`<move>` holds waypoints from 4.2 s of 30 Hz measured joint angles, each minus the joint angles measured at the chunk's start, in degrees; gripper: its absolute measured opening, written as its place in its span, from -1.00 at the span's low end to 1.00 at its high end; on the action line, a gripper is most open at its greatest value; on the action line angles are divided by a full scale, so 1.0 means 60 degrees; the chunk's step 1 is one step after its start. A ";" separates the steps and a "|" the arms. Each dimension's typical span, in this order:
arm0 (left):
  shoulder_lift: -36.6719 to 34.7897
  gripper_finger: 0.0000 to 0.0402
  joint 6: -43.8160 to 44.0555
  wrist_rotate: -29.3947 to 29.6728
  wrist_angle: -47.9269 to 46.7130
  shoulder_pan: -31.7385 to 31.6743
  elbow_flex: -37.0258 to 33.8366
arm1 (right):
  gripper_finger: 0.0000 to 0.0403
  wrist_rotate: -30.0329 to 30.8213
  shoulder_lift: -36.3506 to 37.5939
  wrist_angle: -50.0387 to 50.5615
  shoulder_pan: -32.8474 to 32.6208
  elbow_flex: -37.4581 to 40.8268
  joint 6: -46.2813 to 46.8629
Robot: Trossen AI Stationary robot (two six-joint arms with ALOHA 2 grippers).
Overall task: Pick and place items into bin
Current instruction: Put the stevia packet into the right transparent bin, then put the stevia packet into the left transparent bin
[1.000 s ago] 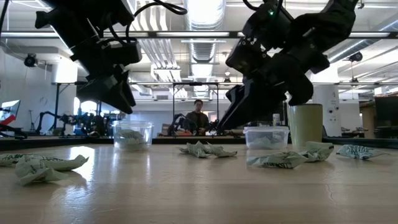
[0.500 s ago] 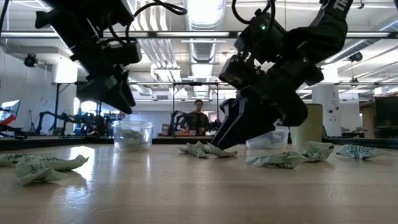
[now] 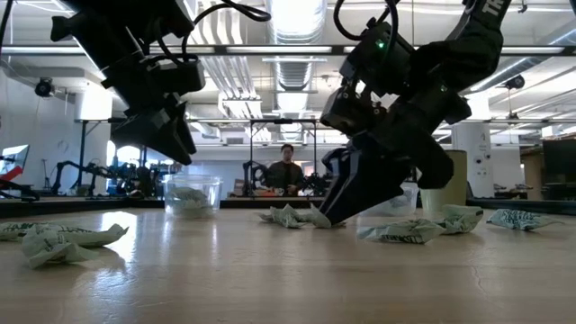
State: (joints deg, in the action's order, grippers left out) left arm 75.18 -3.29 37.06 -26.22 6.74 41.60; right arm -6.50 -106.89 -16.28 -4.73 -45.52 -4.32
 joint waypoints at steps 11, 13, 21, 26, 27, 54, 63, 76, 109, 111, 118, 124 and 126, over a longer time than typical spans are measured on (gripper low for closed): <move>0.0000 -0.27 0.0000 0.0000 0.0000 0.0000 0.0000 | -0.95 0.0080 0.0050 0.0225 0.0000 -0.0075 -0.0571; 0.0000 -0.27 0.0000 0.0000 0.0000 0.0000 0.0000 | -0.96 0.0078 0.0125 0.0255 0.0000 -0.0121 -0.0598; 0.0000 -0.27 0.0000 0.0001 0.0006 0.0002 0.0000 | -0.96 0.0338 0.1274 0.0889 -0.0006 -0.0182 -0.0822; 0.0000 -0.27 0.0000 0.0003 0.0004 0.0000 0.0000 | -0.96 0.2395 0.2385 0.2563 -0.0004 -0.0182 -0.0524; 0.0000 -0.27 0.0000 0.0000 0.0004 0.0000 0.0000 | -0.96 0.2925 0.2591 0.2926 -0.0004 -0.0168 -0.0356; 0.0000 -0.27 -0.0004 0.0004 0.0044 0.0004 -0.0004 | -0.90 0.7778 0.3544 0.4518 0.1024 0.1023 0.2889; 0.0000 -0.27 -0.0004 0.0004 0.0037 0.0004 -0.0004 | -0.50 0.7541 0.3548 0.4324 0.1024 0.1093 0.2776; 0.0000 -0.27 0.0006 -0.0907 0.0025 0.0010 -0.0004 | -0.40 0.7587 0.4451 0.4412 0.0848 0.1086 0.2428; -0.0007 -0.27 0.5600 -0.3997 -0.0575 0.3824 -0.0011 | -0.57 0.5710 0.5676 0.4392 -0.0547 0.1093 0.2156; 0.0232 -0.27 0.5687 -0.3849 -0.0443 0.4177 -0.0001 | -0.57 0.5712 0.5672 0.4383 -0.0546 0.1093 0.2161; 0.1221 -0.28 0.6211 -0.3669 -0.0393 0.4690 0.0107 | -0.61 0.5483 0.5665 0.4379 -0.0557 0.1093 0.2408; 0.1793 -0.28 0.6274 -0.3861 -0.0412 0.4710 0.0098 | -0.64 0.5472 0.5664 0.4368 -0.0670 0.1094 0.2535; 0.1876 -0.28 0.6277 -0.3890 -0.0391 0.4710 0.0153 | -0.64 0.5472 0.5661 0.4368 -0.0740 0.1100 0.2550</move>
State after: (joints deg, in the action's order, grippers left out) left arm 86.43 34.37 13.72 -28.56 35.00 42.52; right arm 26.33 -72.93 9.93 -9.17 -38.91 10.98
